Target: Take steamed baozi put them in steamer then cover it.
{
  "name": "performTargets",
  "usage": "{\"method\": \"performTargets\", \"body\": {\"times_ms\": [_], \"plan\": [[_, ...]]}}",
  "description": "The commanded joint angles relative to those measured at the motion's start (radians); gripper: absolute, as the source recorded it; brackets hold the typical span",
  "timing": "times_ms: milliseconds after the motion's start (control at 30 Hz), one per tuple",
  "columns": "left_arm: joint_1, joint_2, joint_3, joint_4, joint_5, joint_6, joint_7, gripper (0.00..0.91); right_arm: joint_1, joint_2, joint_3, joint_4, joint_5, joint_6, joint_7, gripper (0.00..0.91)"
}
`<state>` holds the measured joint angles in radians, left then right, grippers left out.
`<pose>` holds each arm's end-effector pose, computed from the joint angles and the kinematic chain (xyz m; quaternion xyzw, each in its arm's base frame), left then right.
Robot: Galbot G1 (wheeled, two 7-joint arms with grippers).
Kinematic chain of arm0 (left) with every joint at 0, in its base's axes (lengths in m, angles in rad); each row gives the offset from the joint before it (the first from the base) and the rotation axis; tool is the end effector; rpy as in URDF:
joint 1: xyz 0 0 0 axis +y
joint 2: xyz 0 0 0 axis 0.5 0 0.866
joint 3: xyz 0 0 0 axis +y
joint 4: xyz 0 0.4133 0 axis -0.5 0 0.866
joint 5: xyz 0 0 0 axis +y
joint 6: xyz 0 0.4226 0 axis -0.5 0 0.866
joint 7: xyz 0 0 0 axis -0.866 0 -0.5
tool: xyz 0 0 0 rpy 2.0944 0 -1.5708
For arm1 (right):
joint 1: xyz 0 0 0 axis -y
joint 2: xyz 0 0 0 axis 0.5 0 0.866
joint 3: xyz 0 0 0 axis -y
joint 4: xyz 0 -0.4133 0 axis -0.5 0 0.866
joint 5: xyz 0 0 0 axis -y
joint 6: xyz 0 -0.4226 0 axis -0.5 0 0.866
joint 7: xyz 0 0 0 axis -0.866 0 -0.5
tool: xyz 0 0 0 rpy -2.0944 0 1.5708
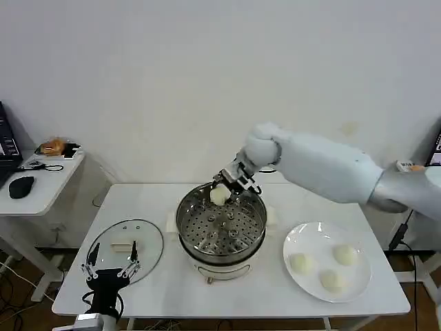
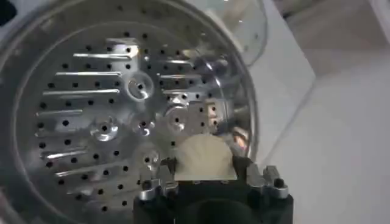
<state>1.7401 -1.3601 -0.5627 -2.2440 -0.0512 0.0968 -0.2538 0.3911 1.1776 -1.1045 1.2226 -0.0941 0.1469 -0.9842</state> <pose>0.1622 0.0440 -0.3215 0.0786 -0.9927 -0.0774 0.0478 0.6580 0.1527 -0.1107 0.6177 -0.3486 0.7032 0.0499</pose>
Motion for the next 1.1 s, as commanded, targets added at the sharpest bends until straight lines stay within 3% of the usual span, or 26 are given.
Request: {"method": "performTargets", "body": {"times_ms": [33, 367, 400, 433, 467, 733, 900, 1100], "plan": [[0.000, 0.000, 0.000, 0.001, 0.000, 0.000, 0.000, 0.907, -0.041, 0.051, -0.023, -0.070, -0.185, 0.162, 0.025, 0.645], [-0.015, 0.001, 0.000, 0.022, -0.002, 0.000, -0.001, 0.907, -0.068, 0.054, -0.009, -0.105, -0.221, 0.219, 0.053, 0.645], [-0.015, 0.001, 0.000, 0.023, -0.002, 0.000, -0.001, 0.907, -0.068, 0.053, -0.010, -0.104, -0.219, 0.220, 0.054, 0.665], [-0.016, 0.001, 0.001, 0.025, -0.002, 0.000, -0.001, 0.907, -0.068, 0.052, -0.011, -0.104, -0.219, 0.224, 0.058, 0.826], [-0.016, 0.001, 0.001, 0.025, -0.002, -0.001, -0.001, 0.907, -0.068, 0.051, -0.011, -0.103, -0.219, 0.235, 0.066, 0.907], [-0.013, 0.000, 0.004, 0.023, -0.001, -0.001, -0.002, 0.907, -0.025, 0.025, -0.009, -0.055, -0.159, 0.234, 0.073, 0.907], [-0.011, 0.000, 0.002, 0.016, -0.002, -0.001, -0.003, 0.907, 0.066, -0.041, -0.024, 0.024, -0.037, 0.162, 0.049, 0.907], [-0.012, 0.003, 0.008, 0.011, -0.005, 0.000, -0.003, 0.907, 0.218, -0.213, -0.086, 0.161, 0.163, -0.030, 0.029, 0.907]]}}
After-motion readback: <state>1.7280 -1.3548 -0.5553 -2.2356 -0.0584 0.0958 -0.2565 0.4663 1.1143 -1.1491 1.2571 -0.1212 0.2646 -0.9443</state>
